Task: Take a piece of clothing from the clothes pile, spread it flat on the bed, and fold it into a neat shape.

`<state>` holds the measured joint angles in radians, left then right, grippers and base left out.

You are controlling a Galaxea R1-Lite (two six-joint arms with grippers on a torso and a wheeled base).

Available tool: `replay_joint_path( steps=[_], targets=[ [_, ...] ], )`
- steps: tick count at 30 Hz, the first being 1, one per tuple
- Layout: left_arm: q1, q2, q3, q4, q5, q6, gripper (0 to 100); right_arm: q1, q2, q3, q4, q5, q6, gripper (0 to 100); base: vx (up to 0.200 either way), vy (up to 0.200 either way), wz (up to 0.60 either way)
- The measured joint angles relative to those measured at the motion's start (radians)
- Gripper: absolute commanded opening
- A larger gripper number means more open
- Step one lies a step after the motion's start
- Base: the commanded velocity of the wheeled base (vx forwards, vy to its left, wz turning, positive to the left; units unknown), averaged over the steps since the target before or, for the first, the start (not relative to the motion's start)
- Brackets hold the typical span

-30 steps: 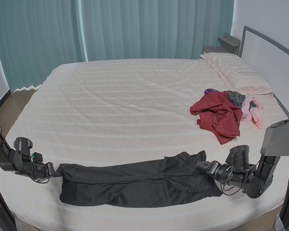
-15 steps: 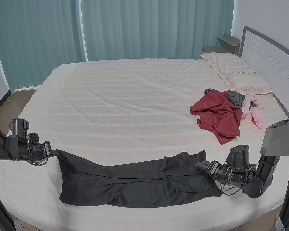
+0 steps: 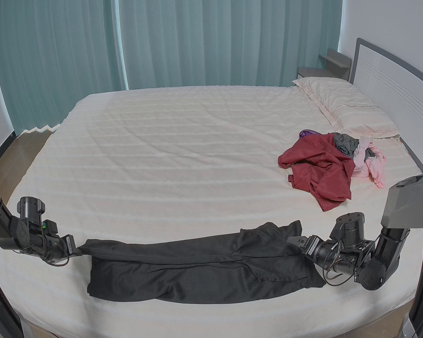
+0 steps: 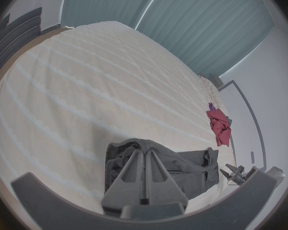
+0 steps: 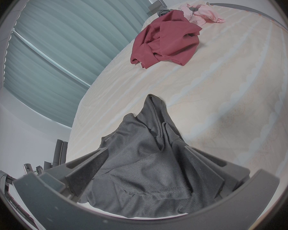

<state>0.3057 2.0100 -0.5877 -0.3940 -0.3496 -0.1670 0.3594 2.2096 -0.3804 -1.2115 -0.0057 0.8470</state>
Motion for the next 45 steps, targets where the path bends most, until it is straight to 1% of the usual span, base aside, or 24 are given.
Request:
replay_joint_path(
  steps=[2,6,14,20,27,31,35,41,45],
  targets=[
    [0.004,0.02,0.009,0.0,0.018,0.019,0,0.0,0.0,-0.002,-0.001,0.003,0.013,100,0.0,0.0,0.0],
    [0.009,0.046,0.028,0.0,0.021,0.026,0,-0.001,-0.004,-0.006,-0.022,0.013,0.049,100,0.0,0.0,0.0],
    [0.01,0.06,0.043,-0.005,0.019,0.026,0,0.026,0.004,-0.008,-0.025,0.033,0.053,100,0.0,0.0,0.0],
    [0.01,0.059,0.052,-0.006,0.019,0.025,0,0.054,0.035,-0.05,-0.026,0.035,0.067,100,0.0,0.0,0.0],
    [0.01,0.038,0.06,-0.004,0.019,0.017,0,0.085,0.058,-0.092,-0.013,0.032,0.181,100,0.0,0.0,0.0],
    [0.009,0.021,0.065,-0.005,0.018,0.016,0,0.104,0.072,-0.12,-0.01,0.025,0.203,100,0.0,0.0,0.0],
    [0.008,0.011,0.067,-0.005,0.018,0.016,0,0.122,0.09,-0.146,0.001,0.001,0.206,100,0.0,0.0,0.0],
    [0.008,0.005,0.068,-0.004,0.019,0.015,0,0.147,0.116,-0.201,0.073,-0.058,0.208,100,0.0,0.0,0.0],
    [0.008,0.001,0.068,-0.005,0.019,0.015,0,0.154,0.129,-0.222,0.078,-0.067,0.208,100,0.0,0.0,0.0]
  ],
)
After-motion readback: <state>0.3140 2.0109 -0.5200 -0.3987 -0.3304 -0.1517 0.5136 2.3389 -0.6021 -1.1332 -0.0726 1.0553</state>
